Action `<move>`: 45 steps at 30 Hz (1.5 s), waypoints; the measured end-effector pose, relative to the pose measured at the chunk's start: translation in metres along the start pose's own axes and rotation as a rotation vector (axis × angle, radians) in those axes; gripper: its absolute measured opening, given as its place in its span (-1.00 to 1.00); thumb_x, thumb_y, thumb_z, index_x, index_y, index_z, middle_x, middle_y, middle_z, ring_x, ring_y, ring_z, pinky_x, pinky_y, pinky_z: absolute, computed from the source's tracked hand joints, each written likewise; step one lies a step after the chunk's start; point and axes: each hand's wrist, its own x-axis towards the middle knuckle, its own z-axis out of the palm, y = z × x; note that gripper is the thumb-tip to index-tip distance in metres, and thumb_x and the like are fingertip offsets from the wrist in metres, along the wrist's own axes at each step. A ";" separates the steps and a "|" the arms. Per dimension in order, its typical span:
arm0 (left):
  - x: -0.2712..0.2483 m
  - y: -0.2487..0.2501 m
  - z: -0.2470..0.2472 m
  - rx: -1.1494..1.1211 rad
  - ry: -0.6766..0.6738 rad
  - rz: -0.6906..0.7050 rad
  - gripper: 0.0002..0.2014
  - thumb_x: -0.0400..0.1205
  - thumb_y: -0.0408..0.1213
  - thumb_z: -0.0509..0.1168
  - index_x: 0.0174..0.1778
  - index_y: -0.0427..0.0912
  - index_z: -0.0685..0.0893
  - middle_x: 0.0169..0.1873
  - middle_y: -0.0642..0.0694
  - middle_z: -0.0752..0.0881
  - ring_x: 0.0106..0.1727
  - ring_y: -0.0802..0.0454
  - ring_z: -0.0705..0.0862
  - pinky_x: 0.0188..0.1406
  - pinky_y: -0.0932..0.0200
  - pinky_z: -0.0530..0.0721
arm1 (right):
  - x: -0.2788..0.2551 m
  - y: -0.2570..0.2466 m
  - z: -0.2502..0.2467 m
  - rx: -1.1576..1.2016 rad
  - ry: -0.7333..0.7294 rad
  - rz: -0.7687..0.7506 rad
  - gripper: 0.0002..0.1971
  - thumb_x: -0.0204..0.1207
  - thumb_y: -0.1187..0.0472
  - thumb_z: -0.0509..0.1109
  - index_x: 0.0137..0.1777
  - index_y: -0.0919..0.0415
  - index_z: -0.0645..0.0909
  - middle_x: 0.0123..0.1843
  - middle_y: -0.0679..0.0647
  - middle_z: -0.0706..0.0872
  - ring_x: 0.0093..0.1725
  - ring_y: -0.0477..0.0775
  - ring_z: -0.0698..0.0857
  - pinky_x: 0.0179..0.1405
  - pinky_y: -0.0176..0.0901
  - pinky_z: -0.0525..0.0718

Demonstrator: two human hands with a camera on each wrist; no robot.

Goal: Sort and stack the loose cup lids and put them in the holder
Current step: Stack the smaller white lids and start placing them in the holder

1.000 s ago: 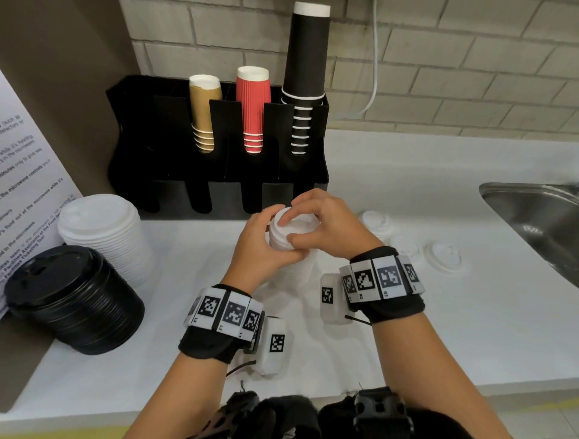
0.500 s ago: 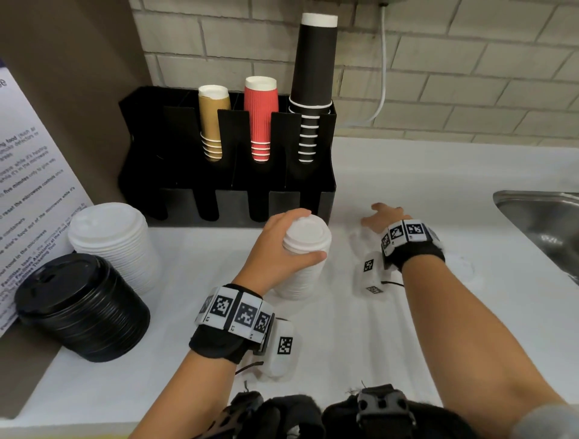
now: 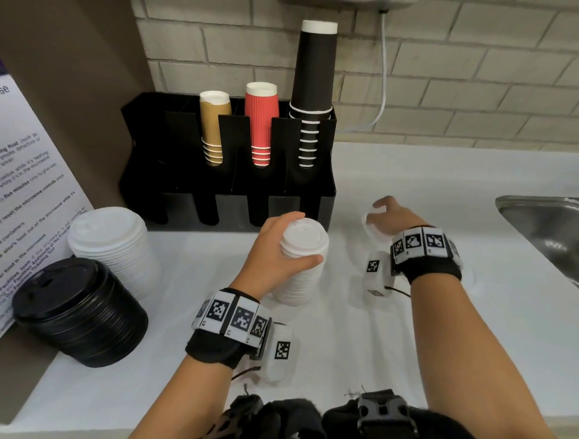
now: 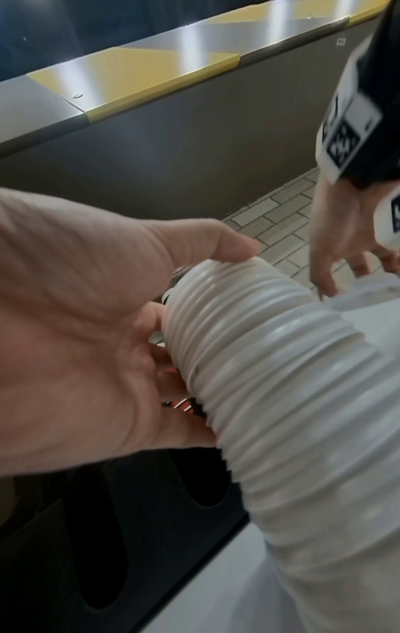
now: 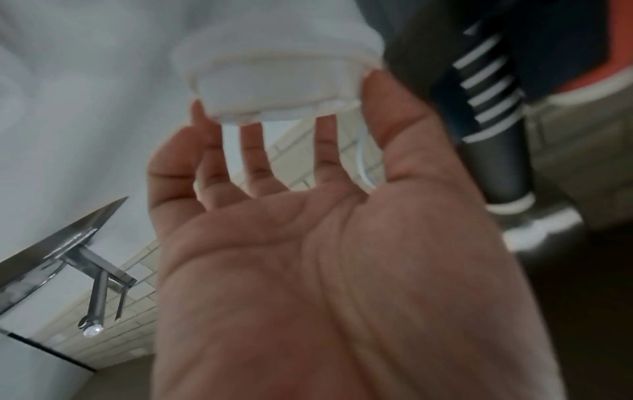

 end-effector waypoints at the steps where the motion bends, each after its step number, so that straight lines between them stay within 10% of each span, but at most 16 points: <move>1: 0.000 0.000 0.000 -0.001 0.005 0.001 -0.30 0.40 -0.20 0.61 0.41 0.17 0.47 0.34 0.09 0.45 0.31 0.14 0.46 0.16 0.43 0.40 | -0.007 -0.002 -0.003 0.109 -0.001 -0.073 -0.55 0.58 0.04 0.30 0.46 -0.03 0.36 0.41 0.26 0.41 0.15 0.26 0.57 -0.01 -0.11 0.43; 9: 0.006 0.000 0.004 -0.090 0.059 -0.034 0.06 0.29 -0.23 0.67 0.61 0.11 0.14 0.15 0.17 0.57 0.18 0.30 0.58 0.08 0.41 0.49 | -0.069 -0.029 0.017 0.501 -0.046 -0.702 -0.69 0.47 0.29 0.47 0.06 -0.16 0.62 0.02 -0.35 0.66 -0.01 -0.30 0.64 -0.13 -0.62 0.49; 16: 0.010 -0.004 0.008 -0.102 0.080 -0.039 0.20 0.28 -0.26 0.68 0.63 0.10 -0.07 0.14 0.05 0.61 0.12 0.26 0.65 0.00 0.41 0.57 | -0.075 -0.041 0.029 0.349 -0.124 -0.810 -0.69 0.36 0.28 0.57 0.09 -0.01 0.73 0.15 -0.08 0.61 0.01 -0.41 0.54 -0.13 -0.64 0.45; 27: 0.005 0.002 0.005 -0.106 0.072 0.040 -0.38 0.31 -0.26 0.67 0.23 0.05 0.55 0.12 0.07 0.67 0.12 0.19 0.66 0.06 0.22 0.68 | -0.071 -0.042 0.035 0.328 -0.160 -0.809 -0.69 0.31 0.21 0.63 0.02 -0.09 0.71 0.12 -0.10 0.57 -0.05 -0.37 0.55 -0.11 -0.60 0.47; 34: 0.002 0.007 0.003 -0.051 0.055 0.024 -0.33 0.32 -0.30 0.65 0.31 -0.02 0.50 0.26 0.01 0.57 0.29 0.07 0.54 0.30 0.14 0.55 | -0.037 0.005 0.017 0.326 0.115 -0.331 -0.71 0.49 0.04 0.47 0.20 0.02 0.65 0.30 0.10 0.61 0.21 0.02 0.60 0.15 -0.28 0.54; 39: 0.001 0.007 0.004 -0.047 0.043 0.019 -0.38 0.34 -0.29 0.64 0.27 0.07 0.54 0.29 0.01 0.56 0.31 0.06 0.53 0.23 0.26 0.52 | -0.025 0.043 0.008 0.073 0.094 0.097 -0.54 0.57 0.06 0.35 0.45 0.13 0.51 0.48 0.22 0.50 0.46 0.29 0.43 0.46 0.11 0.41; 45: 0.001 0.008 0.001 -0.009 -0.031 0.004 -0.49 0.40 -0.25 0.60 0.13 0.24 0.53 0.29 0.07 0.45 0.26 0.10 0.49 0.06 0.42 0.43 | -0.026 0.052 0.018 -0.229 -0.032 0.228 -0.57 0.60 0.22 0.28 0.48 0.07 0.46 0.49 0.22 0.41 0.49 0.31 0.36 0.50 0.12 0.33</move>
